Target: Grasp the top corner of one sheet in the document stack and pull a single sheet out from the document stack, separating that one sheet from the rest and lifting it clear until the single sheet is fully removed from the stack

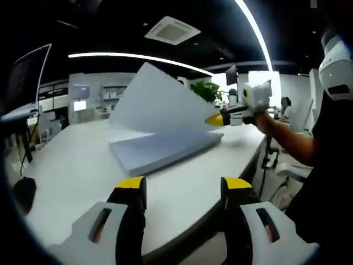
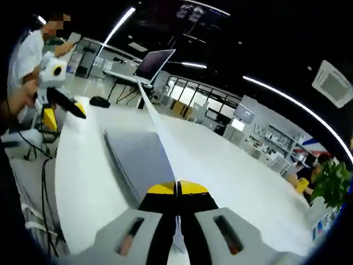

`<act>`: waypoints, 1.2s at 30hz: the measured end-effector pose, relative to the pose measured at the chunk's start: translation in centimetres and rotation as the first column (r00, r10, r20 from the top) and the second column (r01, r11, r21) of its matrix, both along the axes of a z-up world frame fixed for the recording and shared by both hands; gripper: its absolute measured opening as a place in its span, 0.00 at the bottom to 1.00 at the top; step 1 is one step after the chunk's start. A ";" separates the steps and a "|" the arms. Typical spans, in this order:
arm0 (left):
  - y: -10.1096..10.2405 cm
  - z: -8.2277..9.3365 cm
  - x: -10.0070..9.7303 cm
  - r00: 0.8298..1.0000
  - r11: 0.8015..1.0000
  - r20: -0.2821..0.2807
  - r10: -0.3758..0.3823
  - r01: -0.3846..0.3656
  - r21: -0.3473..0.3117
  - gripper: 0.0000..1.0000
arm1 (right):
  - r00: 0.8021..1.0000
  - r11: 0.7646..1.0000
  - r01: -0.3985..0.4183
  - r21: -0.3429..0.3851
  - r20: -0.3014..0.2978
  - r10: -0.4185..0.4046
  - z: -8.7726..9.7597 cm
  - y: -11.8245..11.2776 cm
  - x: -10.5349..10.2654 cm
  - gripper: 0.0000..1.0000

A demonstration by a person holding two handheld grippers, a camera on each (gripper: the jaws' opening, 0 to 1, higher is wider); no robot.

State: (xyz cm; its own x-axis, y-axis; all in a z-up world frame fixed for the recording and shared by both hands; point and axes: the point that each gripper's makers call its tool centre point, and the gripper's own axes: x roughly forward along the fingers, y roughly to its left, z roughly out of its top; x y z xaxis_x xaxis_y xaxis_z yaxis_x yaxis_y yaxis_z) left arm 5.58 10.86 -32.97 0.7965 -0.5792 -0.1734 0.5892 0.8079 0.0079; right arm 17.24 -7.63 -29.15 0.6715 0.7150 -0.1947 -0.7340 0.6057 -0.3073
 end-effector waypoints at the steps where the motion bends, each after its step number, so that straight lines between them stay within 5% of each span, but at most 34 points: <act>1: 0.0 0.0 0.0 1.000 1.000 0.001 0.001 -0.001 0.001 0.54 | 1.000 1.000 -0.005 0.024 -0.020 0.005 0.1 0.0 -0.1 0.01; 8: 0.1 0.0 -0.4 1.000 1.000 0.004 0.001 -0.002 0.006 0.54 | 0.991 0.980 -0.012 0.199 -0.125 0.038 1.2 -0.6 -0.1 0.01; 36: 0.6 -0.7 -0.3 1.000 1.000 -0.010 0.012 -0.012 -0.001 0.53 | 0.991 0.981 -0.003 0.195 -0.130 0.029 0.6 -0.4 -0.3 0.01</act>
State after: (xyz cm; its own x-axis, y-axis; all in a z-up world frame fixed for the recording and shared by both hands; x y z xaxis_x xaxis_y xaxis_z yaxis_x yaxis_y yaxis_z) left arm 5.24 11.41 -33.62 0.8015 -0.5701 -0.1807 0.5798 0.8148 0.0011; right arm 16.91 -8.00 -28.57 0.6375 0.7581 -0.1370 -0.7701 0.6323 -0.0847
